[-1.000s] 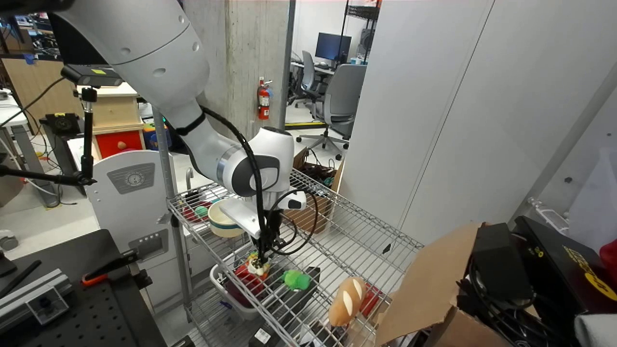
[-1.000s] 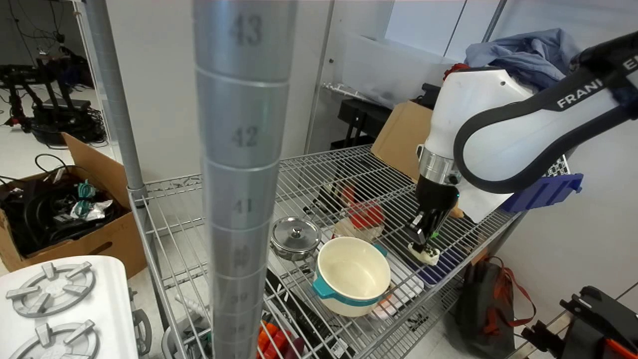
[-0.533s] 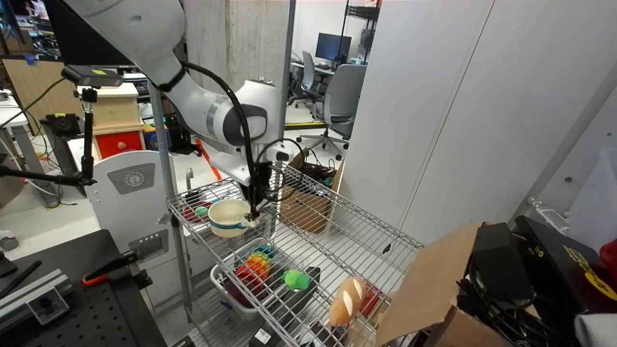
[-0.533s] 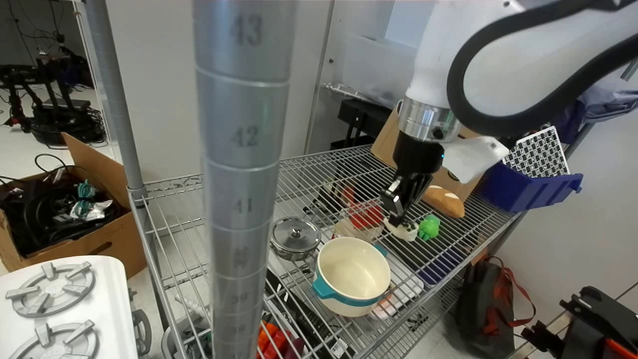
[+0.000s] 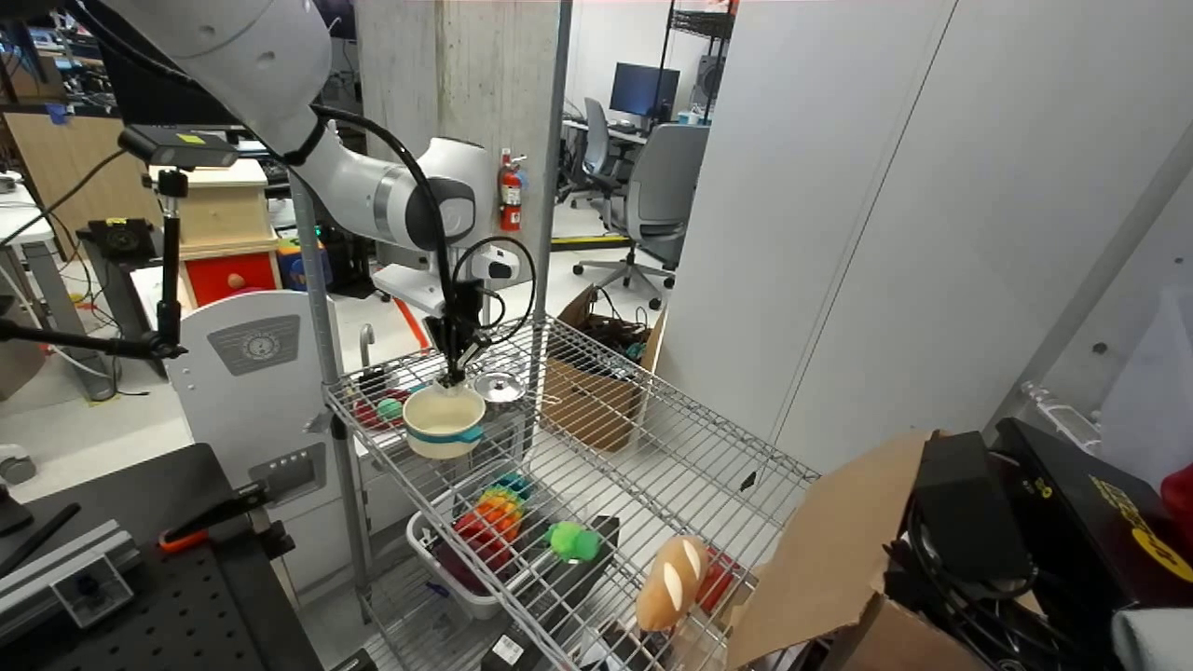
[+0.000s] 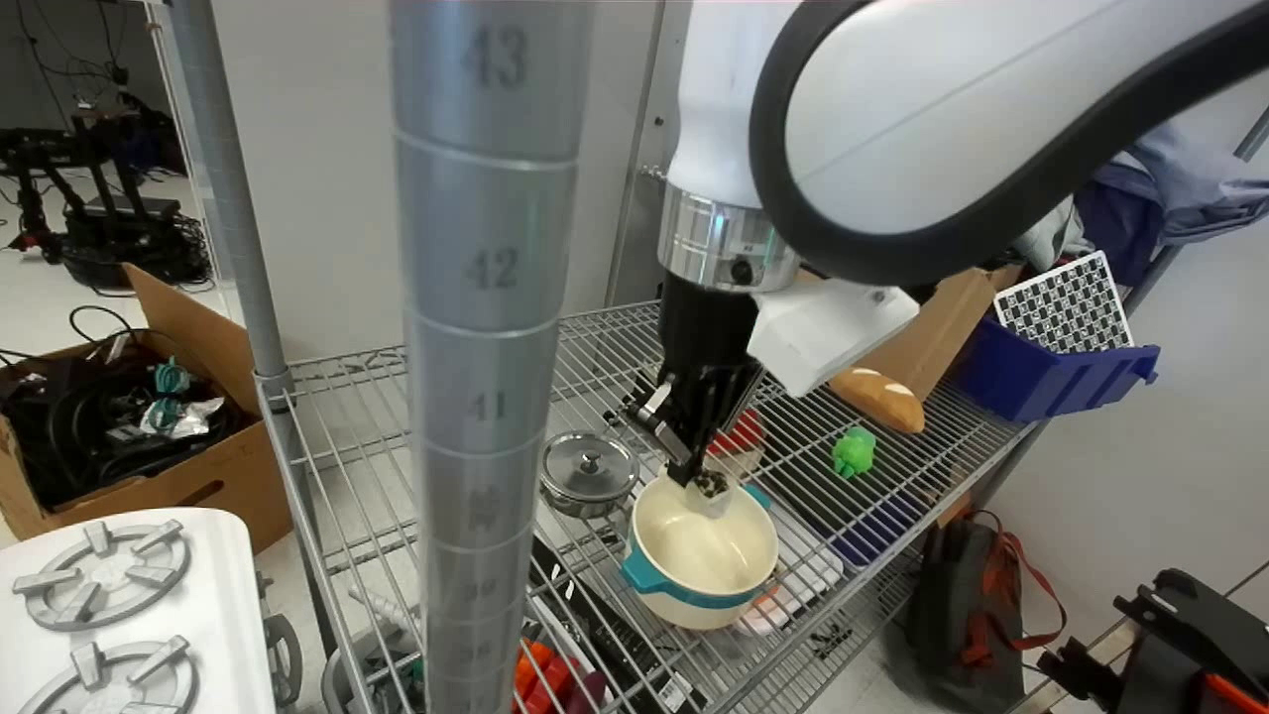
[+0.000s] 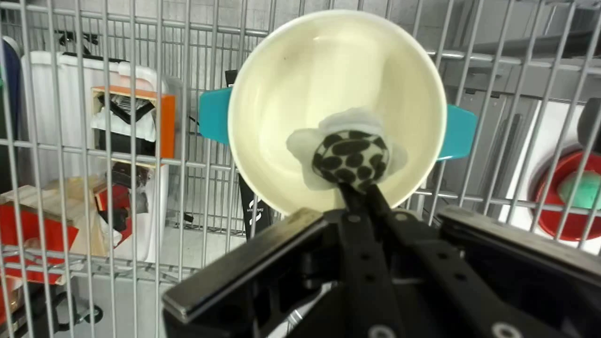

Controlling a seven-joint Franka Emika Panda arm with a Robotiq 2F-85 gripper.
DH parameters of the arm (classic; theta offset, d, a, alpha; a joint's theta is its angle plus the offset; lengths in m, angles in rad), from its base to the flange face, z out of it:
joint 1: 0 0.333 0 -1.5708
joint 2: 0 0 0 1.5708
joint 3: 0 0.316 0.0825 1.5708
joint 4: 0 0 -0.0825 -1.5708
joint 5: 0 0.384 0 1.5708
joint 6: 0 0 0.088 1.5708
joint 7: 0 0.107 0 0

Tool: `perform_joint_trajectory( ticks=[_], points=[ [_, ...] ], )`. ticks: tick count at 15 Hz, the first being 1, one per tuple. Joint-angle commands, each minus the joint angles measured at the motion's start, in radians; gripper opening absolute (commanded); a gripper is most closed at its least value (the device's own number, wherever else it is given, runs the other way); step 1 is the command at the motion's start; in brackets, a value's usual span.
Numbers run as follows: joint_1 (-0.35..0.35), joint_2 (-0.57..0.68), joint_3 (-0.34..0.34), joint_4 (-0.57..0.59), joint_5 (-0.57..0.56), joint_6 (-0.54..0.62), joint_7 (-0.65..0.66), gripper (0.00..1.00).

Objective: Put the black and white object in the dish

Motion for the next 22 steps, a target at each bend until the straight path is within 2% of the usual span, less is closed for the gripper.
perform_joint_trajectory(
  ticks=[1,4,5,8,11,16,18,19,22],
  points=[
    [0.012,0.131,-0.01,0.151,0.009,-0.051,0.005,0.01],
    [0.012,0.177,-0.004,0.199,0.017,-0.072,-0.004,0.01],
    [0.013,0.186,-0.001,0.209,0.018,-0.083,-0.006,0.24],
    [0.024,0.169,0.005,0.191,0.016,-0.087,-0.003,0.44],
    [0.037,0.104,0.02,0.115,0.016,-0.082,-0.01,0.67],
    [0.039,-0.125,0.054,-0.159,0.015,-0.101,-0.024,1.0],
    [0.021,-0.217,0.065,-0.265,0.028,-0.099,-0.032,1.0],
    [0.047,-0.093,0.048,-0.121,0.003,-0.097,-0.007,0.99],
    [0.036,-0.188,0.052,-0.228,0.001,-0.099,-0.009,1.0]
  ],
)
